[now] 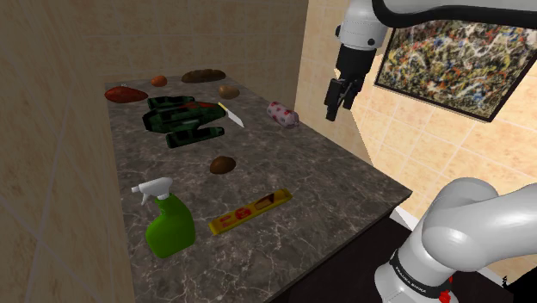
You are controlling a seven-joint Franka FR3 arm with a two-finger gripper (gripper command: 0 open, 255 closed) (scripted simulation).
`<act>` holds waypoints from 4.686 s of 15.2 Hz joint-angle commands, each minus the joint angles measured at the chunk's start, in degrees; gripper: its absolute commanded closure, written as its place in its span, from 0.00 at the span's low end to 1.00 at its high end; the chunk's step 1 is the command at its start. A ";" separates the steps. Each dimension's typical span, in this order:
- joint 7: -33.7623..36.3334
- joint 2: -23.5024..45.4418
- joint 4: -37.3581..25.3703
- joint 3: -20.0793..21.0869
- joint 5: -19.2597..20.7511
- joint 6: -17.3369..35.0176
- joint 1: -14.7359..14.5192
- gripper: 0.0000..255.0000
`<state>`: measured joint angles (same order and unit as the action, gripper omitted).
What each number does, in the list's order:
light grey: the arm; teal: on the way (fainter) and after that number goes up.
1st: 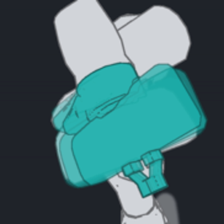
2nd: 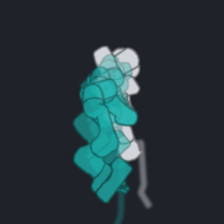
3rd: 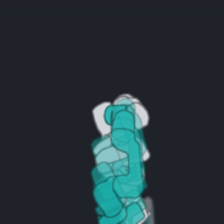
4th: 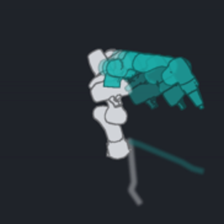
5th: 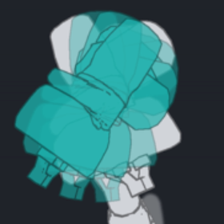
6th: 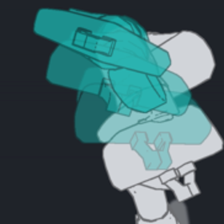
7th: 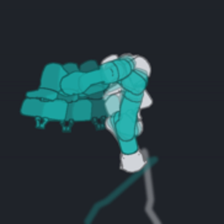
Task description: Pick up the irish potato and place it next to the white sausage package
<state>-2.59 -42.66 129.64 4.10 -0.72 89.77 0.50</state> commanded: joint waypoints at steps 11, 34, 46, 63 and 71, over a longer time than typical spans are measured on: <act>-20.42 14.77 2.50 -7.17 -1.06 19.41 -4.80 0.00; -68.42 60.91 -24.24 -7.19 -19.42 37.06 -11.77 0.00; -71.13 66.89 -25.92 -5.58 -20.94 41.30 -12.31 0.00; -70.66 66.06 -26.28 -5.71 -20.61 40.16 -12.36 1.00; -68.83 63.15 -28.34 -6.17 -19.37 35.40 -12.48 1.00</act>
<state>-71.68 20.56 101.92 -2.01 -20.26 125.85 -11.97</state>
